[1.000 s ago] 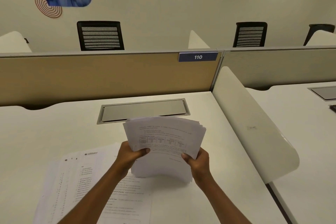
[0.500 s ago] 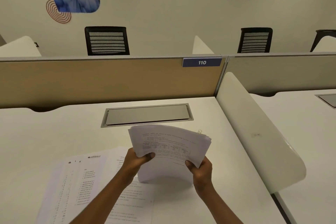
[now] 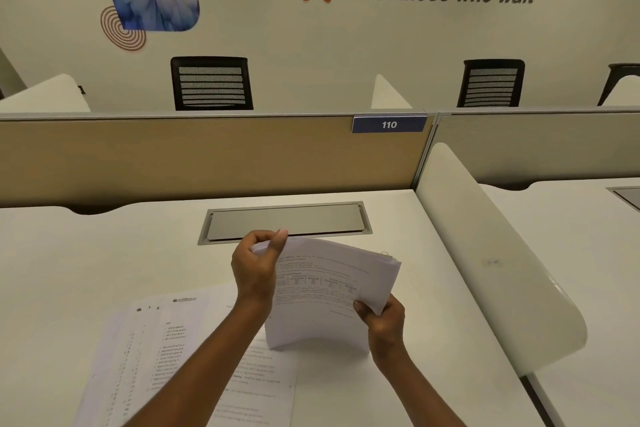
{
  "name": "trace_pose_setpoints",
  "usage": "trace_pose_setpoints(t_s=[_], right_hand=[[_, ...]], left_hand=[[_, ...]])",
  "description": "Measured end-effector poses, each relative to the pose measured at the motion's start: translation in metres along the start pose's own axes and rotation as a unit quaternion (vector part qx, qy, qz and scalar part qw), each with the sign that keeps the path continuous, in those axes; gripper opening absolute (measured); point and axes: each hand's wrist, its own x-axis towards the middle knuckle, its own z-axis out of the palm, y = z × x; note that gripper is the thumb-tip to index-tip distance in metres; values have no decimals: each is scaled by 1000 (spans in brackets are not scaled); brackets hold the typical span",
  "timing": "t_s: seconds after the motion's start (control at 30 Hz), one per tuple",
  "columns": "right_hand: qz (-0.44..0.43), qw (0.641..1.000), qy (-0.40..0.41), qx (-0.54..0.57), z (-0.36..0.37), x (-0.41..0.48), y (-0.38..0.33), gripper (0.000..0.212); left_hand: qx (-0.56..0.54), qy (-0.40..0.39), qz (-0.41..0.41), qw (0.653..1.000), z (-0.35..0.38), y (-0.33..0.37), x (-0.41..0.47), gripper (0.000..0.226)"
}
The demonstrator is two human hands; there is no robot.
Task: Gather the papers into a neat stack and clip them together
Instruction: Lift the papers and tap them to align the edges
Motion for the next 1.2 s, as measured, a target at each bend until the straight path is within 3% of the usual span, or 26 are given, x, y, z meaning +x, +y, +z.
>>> trace_pose_setpoints(t_s=[0.13,0.27,0.43,0.53,0.73,0.97,1.2], right_hand=[[19,1000,-4,-3,-1,1,0,23],[33,999,-8,-14,-1,1,1,22],[48,999,-3,0,0,0,-2,20],[55,998,-3,-1,0,0,0,21],[59,998,2,-2,2,-1,2,23],[52,999,16,1,2,-3,-1,32],[50,997,11,-54,0,-7,9,22]], left_hand=[[15,4,-8,1000,2,0,-1,29],[22,13,-15,1000,3,2,-1,35],[20,-81,-5,996,-11,-16,-1,74],[10,-150,-84,985,-20,-42,-5,83],[30,-174,-154,972,-20,-58,-10,27],[28,-164,-150,975,-18,-53,-12,23],[37,-179,-159,970,-24,-64,-19,24]])
